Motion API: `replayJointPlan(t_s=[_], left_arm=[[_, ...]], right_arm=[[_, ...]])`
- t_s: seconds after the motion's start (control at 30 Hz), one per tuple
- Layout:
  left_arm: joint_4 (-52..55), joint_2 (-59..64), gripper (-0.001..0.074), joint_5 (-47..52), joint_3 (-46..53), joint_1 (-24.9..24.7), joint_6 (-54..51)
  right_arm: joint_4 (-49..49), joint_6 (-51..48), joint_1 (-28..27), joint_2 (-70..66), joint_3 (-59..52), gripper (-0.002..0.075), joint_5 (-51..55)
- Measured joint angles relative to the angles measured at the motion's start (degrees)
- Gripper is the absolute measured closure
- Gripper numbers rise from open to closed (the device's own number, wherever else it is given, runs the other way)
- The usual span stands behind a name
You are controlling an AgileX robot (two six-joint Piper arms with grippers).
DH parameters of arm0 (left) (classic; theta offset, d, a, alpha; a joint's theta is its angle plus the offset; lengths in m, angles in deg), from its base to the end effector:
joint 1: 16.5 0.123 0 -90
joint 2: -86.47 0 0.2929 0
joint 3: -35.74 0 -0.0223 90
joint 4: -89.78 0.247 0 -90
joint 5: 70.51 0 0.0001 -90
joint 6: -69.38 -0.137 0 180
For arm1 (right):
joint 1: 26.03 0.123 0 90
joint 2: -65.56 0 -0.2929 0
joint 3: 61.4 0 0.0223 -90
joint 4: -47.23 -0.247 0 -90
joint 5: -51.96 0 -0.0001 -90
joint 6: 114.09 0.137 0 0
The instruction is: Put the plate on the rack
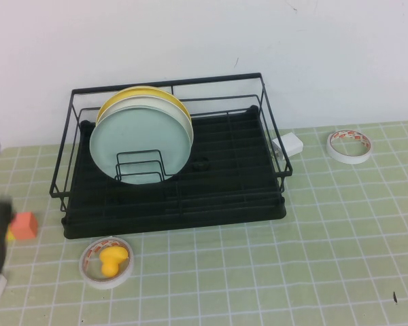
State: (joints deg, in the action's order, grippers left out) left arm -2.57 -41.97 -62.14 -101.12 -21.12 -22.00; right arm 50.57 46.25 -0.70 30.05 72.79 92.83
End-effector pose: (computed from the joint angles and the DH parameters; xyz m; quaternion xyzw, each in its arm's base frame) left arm 0.1988 -0.0362 0.3441 0.0727 0.7296 -0.0866 0.6745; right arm 0.1091 0.0459 0.2795 -0.3441 0.8046 -0.0034 0.4839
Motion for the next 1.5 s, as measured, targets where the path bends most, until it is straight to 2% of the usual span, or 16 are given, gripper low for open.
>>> replayJointPlan(t_s=[0.23,0.5,1.1,1.3,1.5], left_arm=[[-1.9,-15.2,0.0736,1.1,14.3,0.0,0.3],[-1.9,-27.4,0.0736,4.1,22.3,0.0,0.8],[-2.2,-35.0,0.0736,3.6,26.1,0.0,1.2],[-3.5,-43.3,0.0736,-2.5,26.2,0.0,1.2],[-3.8,-44.7,0.0736,-4.6,26.2,0.0,1.2]], right_arm=[[-1.9,0.7,0.0,8.0,-9.2,0.0727,-3.5],[-2.1,0.9,0.0,8.1,-11.7,0.0727,-2.8],[-2.2,1.0,0.0,8.1,-12.0,0.0727,-2.8],[-2.2,1.0,0.0,8.1,-12.0,0.0727,-2.8],[-2.2,1.0,0.0,8.1,-12.0,0.0727,-2.8]])
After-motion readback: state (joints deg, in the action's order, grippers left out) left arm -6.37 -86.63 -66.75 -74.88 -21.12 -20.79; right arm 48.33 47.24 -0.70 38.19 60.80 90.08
